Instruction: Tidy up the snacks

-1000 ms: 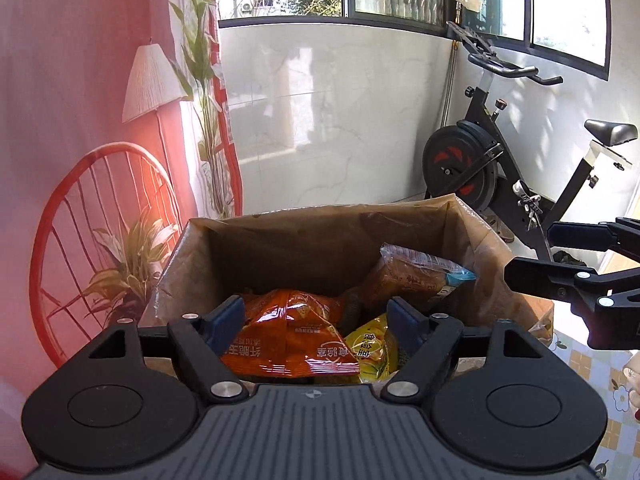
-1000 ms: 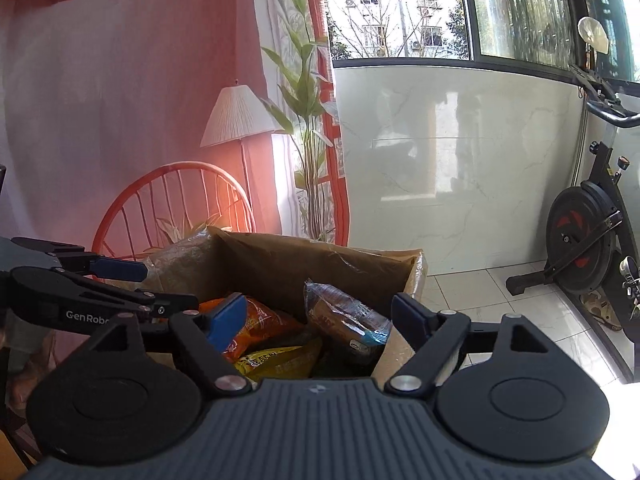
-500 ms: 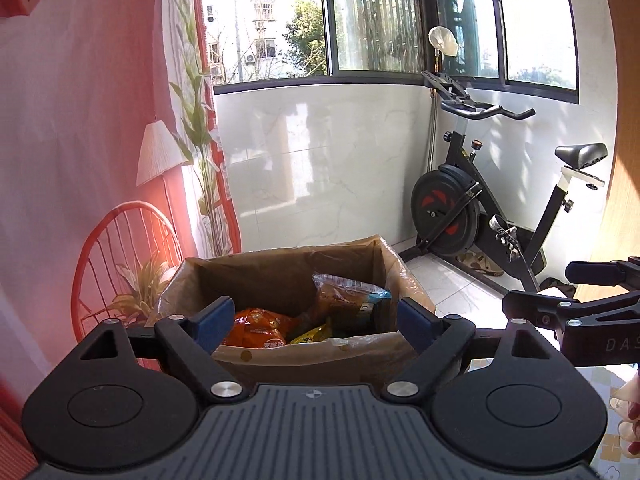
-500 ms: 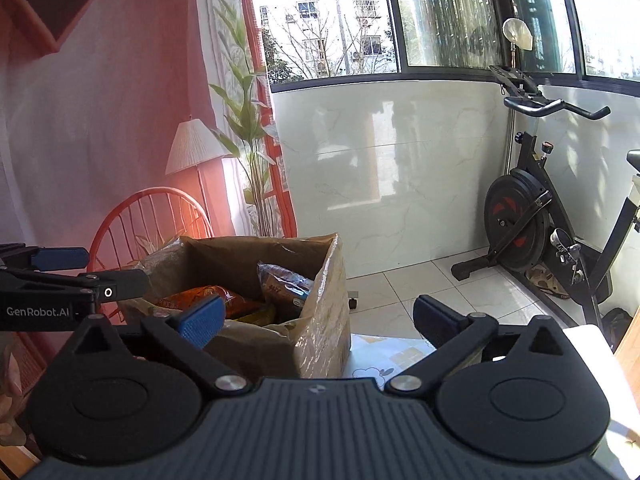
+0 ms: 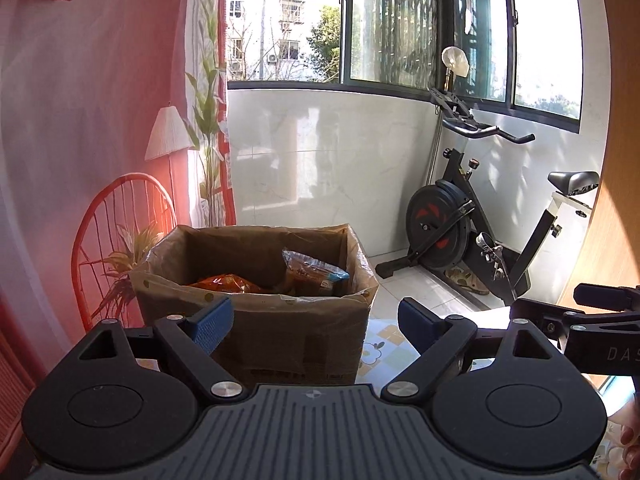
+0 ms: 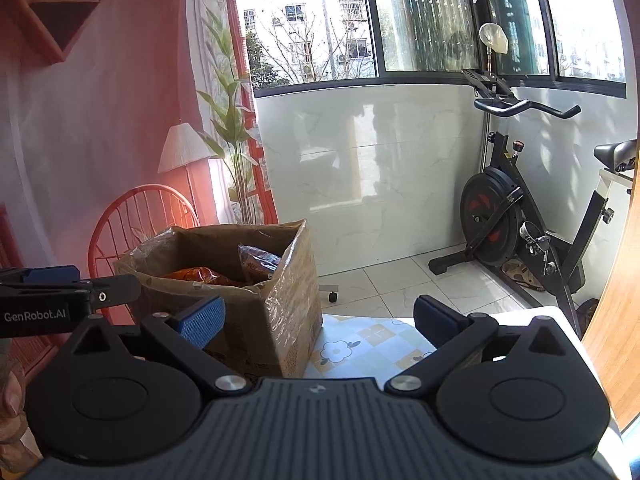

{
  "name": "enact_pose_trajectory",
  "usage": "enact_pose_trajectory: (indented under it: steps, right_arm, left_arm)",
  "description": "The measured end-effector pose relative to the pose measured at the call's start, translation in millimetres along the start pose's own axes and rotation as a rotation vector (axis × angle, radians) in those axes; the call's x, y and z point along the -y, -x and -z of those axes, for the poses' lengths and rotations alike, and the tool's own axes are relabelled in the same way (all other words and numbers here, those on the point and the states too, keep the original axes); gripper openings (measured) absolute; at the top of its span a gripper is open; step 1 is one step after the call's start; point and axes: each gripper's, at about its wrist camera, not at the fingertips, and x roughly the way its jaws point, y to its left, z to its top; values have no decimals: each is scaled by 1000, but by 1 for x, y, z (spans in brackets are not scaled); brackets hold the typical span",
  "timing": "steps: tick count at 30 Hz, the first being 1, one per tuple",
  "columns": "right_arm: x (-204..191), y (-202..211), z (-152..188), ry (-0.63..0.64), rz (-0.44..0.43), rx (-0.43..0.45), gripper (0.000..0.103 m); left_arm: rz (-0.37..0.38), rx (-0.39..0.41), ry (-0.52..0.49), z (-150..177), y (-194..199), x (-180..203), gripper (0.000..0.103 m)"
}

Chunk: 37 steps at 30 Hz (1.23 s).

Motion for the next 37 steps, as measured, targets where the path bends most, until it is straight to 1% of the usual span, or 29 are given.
enact_pose_trajectory:
  steps: [3,7,13,15,19,37]
  right_arm:
    - [3,6,2,-4,6,4,102]
    - [7,11,2,-12,17,11,102]
    - [9,13,5,-8,21,8,102]
    - [9,14,5,-7,20,7,102]
    - [9,13,6,-7,21,7,102]
    - [8,7,11,0,14,-17,102]
  left_arm:
    - [11,1,23,2,4,-1,91]
    - [5,14,19,1,8,0,91]
    - [23,23,16,3,8,3,91]
    - [20,22,17,4,8,4,91]
    - [-14,34,-6,5,9,7,92]
    - [-23,42,10,9,12,5,92]
